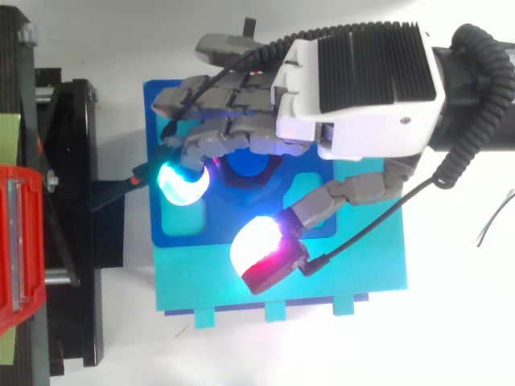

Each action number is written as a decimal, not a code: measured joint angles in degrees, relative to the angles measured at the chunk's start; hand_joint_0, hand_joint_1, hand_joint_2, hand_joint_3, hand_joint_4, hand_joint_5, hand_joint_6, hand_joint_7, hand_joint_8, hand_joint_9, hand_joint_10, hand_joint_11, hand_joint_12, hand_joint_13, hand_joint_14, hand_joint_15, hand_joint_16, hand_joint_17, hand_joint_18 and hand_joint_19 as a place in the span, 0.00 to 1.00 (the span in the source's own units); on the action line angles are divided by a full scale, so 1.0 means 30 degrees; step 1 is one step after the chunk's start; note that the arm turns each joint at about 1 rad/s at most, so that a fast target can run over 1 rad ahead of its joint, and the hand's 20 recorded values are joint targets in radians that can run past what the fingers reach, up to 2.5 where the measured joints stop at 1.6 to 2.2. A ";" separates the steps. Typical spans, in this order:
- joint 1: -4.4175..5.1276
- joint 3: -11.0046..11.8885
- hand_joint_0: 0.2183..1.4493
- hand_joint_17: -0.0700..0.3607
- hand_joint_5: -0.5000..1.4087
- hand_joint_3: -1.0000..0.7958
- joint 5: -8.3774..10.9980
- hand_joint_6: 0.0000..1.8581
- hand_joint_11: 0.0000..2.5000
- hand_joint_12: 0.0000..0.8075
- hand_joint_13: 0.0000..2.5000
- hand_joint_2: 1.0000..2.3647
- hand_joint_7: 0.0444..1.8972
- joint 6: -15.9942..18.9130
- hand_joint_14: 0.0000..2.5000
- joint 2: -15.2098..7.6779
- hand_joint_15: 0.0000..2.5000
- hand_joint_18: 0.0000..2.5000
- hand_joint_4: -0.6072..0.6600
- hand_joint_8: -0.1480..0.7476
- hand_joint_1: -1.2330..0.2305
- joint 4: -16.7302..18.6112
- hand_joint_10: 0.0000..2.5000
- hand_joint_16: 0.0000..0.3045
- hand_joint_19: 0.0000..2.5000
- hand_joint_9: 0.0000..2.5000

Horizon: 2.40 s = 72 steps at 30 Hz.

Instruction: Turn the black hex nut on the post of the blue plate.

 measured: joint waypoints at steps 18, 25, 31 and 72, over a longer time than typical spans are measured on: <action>-0.1012 -0.0001 0.19 0.45 0.15 0.28 -0.1599 0.27 0.00 0.45 0.05 0.00 0.41 -0.0044 0.00 0.0000 0.00 0.00 0.62 0.42 0.61 -0.0459 0.00 0.18 0.00 0.06; -0.1413 0.0000 0.19 0.45 0.15 0.28 -0.2167 0.27 0.00 0.45 0.05 0.00 0.41 -0.0141 0.00 0.0000 0.00 0.00 0.62 0.42 0.61 -0.0468 0.00 0.18 0.00 0.07; -0.1889 -0.0002 0.19 0.45 0.15 0.28 -0.2963 0.27 0.00 0.45 0.05 0.00 0.41 -0.0180 0.00 -0.0002 0.00 0.00 0.62 0.42 0.61 -0.0511 0.00 0.18 0.01 0.07; -0.1250 0.1119 0.19 0.45 0.15 0.28 -0.1972 0.27 0.00 0.45 0.05 0.00 0.41 -0.0700 0.00 -0.0006 0.00 0.00 0.63 0.42 0.61 -0.0903 0.00 0.18 0.01 0.07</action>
